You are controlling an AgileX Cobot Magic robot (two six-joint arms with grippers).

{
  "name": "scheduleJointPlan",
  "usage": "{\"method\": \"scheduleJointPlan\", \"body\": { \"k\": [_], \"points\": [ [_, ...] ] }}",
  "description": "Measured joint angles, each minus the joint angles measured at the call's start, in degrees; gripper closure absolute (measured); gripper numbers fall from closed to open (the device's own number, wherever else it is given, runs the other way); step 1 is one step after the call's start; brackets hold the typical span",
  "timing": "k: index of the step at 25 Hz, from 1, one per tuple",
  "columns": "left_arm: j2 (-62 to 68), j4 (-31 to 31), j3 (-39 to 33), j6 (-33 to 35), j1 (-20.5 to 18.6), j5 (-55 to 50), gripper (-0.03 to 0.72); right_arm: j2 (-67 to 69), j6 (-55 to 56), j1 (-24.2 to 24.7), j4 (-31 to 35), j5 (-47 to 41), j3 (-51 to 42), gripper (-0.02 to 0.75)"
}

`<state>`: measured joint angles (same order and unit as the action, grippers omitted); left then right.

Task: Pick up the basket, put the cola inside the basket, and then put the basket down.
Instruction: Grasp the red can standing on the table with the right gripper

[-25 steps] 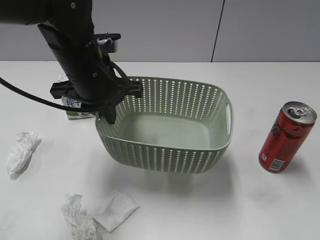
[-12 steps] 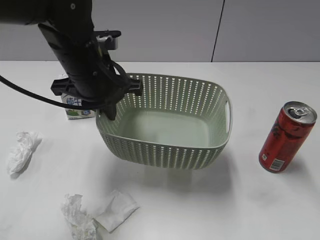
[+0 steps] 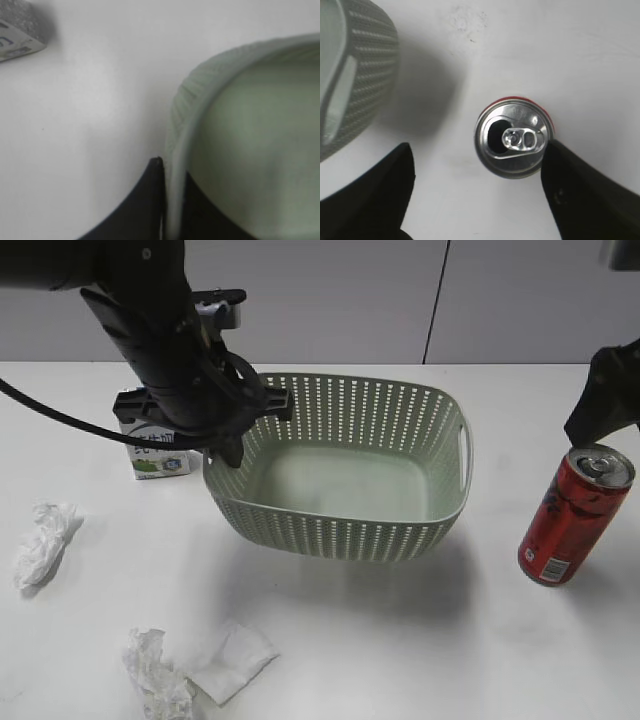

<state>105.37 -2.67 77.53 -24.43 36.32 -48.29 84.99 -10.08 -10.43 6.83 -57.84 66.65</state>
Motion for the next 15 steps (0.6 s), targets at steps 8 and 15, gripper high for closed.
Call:
{"method": "scheduleJointPlan", "body": {
  "k": [8, 15],
  "points": [
    [1.2, 0.1, -0.1, 0.0, 0.0, 0.6, 0.691, 4.2, 0.5, -0.7, -2.7, 0.6, 0.6, 0.141],
    [1.2, 0.1, -0.1, 0.0, 0.0, 0.9, 0.691, 8.6, 2.7, -0.8, -6.1, 1.0, 0.6, 0.141]
  ]
}}
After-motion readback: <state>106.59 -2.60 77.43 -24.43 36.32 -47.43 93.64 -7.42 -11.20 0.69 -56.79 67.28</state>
